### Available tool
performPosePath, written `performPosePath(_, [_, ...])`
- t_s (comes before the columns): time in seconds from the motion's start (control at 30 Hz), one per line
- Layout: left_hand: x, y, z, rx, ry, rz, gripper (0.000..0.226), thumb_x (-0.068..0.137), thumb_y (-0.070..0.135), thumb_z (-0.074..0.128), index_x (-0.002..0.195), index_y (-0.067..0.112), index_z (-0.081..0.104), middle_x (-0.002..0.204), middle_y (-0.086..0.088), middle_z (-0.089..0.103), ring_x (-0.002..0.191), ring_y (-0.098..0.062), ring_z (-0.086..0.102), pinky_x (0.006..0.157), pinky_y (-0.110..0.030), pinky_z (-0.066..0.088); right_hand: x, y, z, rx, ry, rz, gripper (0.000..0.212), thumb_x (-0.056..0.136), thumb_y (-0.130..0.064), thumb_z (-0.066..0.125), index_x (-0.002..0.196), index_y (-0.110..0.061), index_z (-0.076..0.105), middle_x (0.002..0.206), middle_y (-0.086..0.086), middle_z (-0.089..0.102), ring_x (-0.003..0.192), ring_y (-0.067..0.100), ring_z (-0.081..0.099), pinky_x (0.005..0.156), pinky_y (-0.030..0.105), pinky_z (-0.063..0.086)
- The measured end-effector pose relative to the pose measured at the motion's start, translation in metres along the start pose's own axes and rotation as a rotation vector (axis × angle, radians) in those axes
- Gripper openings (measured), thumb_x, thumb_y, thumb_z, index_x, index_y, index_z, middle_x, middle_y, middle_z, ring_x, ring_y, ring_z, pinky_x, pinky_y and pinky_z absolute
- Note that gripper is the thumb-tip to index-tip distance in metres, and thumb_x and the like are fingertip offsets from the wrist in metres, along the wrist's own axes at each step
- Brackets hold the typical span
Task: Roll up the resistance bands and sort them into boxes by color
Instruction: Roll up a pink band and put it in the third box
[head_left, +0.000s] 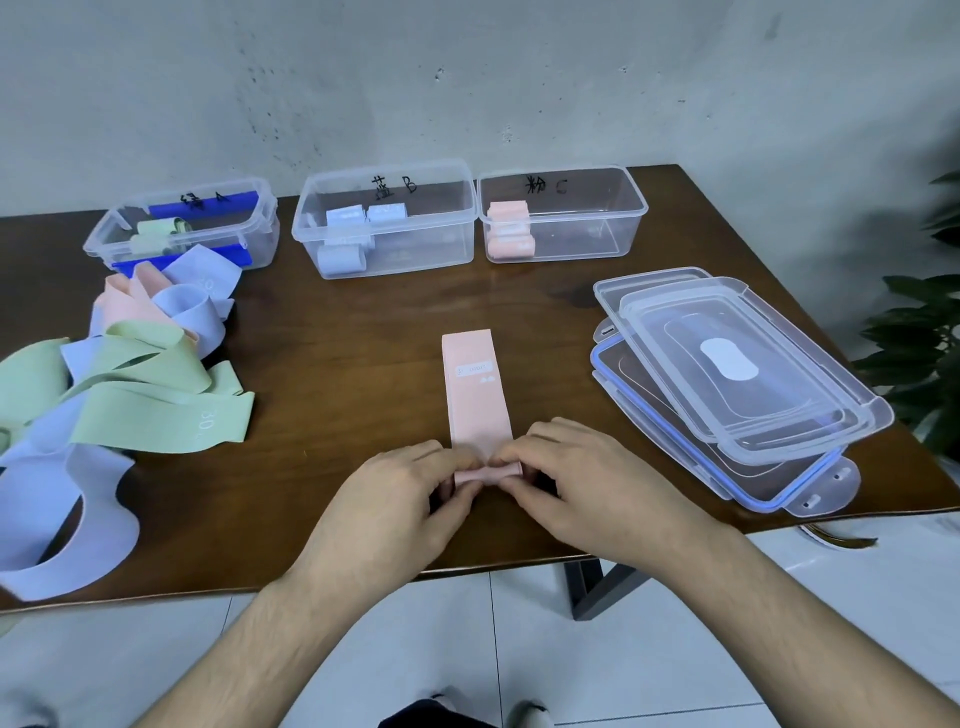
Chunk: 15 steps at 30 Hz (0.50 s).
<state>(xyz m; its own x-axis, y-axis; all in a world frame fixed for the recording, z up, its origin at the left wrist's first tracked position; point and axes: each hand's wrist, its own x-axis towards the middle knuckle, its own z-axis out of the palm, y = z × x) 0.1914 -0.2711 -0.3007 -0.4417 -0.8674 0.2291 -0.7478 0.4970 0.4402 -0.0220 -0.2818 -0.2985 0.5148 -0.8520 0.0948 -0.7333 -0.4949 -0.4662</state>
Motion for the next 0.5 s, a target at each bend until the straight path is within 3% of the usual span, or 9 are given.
performPosePath(0.17, [0.0005, -0.0004, -0.0001, 0.049, 0.029, 0.012, 0.021, 0.096, 0.034, 0.059, 0.113, 0.034, 0.071, 0.077, 0.017, 0.052, 0.067, -0.005, 0.049, 0.059, -0.017, 0.041, -0.0008, -0.0016, 0.0007, -0.01, 0.019, 0.009, 0.027, 0.097, -0.041, 0.056, 0.124, -0.038, 0.057, 0.089, -0.021, 0.048, 0.09, 0.003, 0.043, 0.077, 0.015, 0.039])
performPosePath(0.37, [0.0013, -0.0015, 0.0009, 0.057, 0.034, -0.016, 0.03, 0.093, 0.04, 0.059, 0.12, 0.03, 0.066, 0.082, 0.02, 0.043, 0.062, -0.009, 0.048, 0.056, -0.016, 0.038, 0.0038, -0.0021, 0.0011, 0.015, -0.002, 0.044, 0.022, 0.1, -0.038, 0.053, 0.121, -0.035, 0.06, 0.089, -0.02, 0.05, 0.09, 0.004, 0.043, 0.076, 0.017, 0.041])
performPosePath(0.5, [0.0018, -0.0017, 0.0003, 0.041, 0.042, -0.017, 0.027, 0.087, 0.031, 0.071, 0.113, 0.027, 0.064, 0.086, 0.02, 0.045, 0.059, -0.007, 0.044, 0.054, -0.013, 0.034, 0.0084, 0.0003, -0.0008, 0.017, -0.031, 0.07, 0.022, 0.1, -0.039, 0.051, 0.12, -0.034, 0.06, 0.093, -0.018, 0.052, 0.093, 0.003, 0.044, 0.078, 0.015, 0.037])
